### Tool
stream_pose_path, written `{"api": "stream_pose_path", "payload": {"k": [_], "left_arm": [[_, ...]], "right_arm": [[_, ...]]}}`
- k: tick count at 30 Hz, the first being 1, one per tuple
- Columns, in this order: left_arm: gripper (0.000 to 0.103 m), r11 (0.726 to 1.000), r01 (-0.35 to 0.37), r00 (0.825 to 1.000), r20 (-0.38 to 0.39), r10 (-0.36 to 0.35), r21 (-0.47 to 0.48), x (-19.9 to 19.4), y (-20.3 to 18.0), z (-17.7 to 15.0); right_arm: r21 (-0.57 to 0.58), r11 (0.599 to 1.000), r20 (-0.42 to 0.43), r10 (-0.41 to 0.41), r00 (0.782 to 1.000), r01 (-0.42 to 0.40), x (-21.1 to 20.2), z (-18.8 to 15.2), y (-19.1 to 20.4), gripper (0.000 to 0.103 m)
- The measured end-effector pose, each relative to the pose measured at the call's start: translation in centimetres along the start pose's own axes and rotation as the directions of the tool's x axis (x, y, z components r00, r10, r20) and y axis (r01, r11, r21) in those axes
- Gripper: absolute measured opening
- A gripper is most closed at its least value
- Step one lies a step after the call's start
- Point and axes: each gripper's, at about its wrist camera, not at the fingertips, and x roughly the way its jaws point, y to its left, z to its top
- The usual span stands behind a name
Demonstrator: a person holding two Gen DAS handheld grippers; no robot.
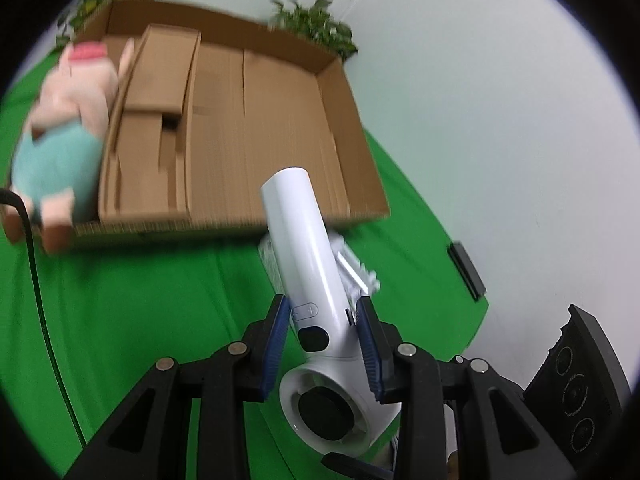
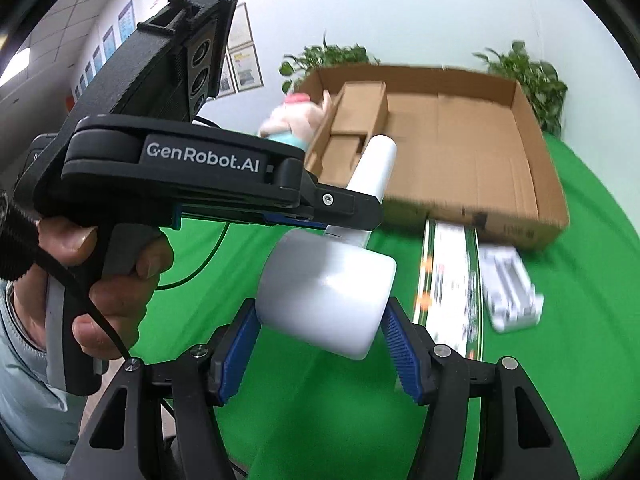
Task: Organize objects
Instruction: 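Lift the white hair dryer and carry it over the tray box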
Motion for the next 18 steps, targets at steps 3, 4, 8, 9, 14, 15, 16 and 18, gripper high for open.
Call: {"api": "stream_pose_path", "payload": {"k": [3, 4, 8, 9, 14, 15, 16, 18], "left_arm": [[0.033, 1.000, -0.023, 0.999, 0.044, 0.022, 0.018, -1.2, -0.1, 1.8], [0.033, 0.999, -0.029, 0.998, 0.053, 0.028, 0.020, -1.5, -0.1, 2.4], [0.033, 0.998, -0.057, 0.994, 0.095, 0.053, 0.036, -2.2, 0.2, 5.2], [0.033, 0.997, -0.062, 0.993, 0.103, 0.058, 0.039, -2.2, 0.3, 6.0], [0.032, 0.994, -0.099, 0.987, 0.134, 0.092, 0.044, -1.9, 0.4, 9.6], [0.032, 0.994, -0.105, 0.986, 0.137, 0.098, 0.043, -1.6, 0.6, 10.3], [0.032, 0.993, -0.109, 0.985, 0.139, 0.102, 0.042, -1.5, 0.7, 10.8], [0.032, 0.991, -0.128, 0.983, 0.140, 0.121, 0.042, -0.9, 1.0, 11.8]], "right_arm": [[-0.027, 1.000, 0.029, 0.003, 1.000, -0.002, 0.2, 2.2, 0.0, 0.059], [-0.031, 0.999, 0.033, 0.007, 0.999, -0.006, 0.4, 2.9, 0.0, 0.059], [-0.070, 0.997, 0.051, 0.022, 0.998, -0.018, 1.1, 5.9, -0.5, 0.059], [-0.086, 0.996, 0.058, 0.017, 0.998, -0.012, 1.4, 6.9, -0.7, 0.059], [-0.090, 0.996, 0.076, 0.018, 0.997, -0.012, 2.9, 10.6, -1.8, 0.059], [-0.087, 0.996, 0.077, 0.025, 0.997, -0.018, 3.4, 11.5, -2.3, 0.059], [-0.085, 0.996, 0.078, 0.028, 0.997, -0.021, 3.8, 12.1, -2.6, 0.059], [-0.081, 0.996, 0.075, 0.037, 0.997, -0.031, 4.7, 13.5, -3.4, 0.059]]}}
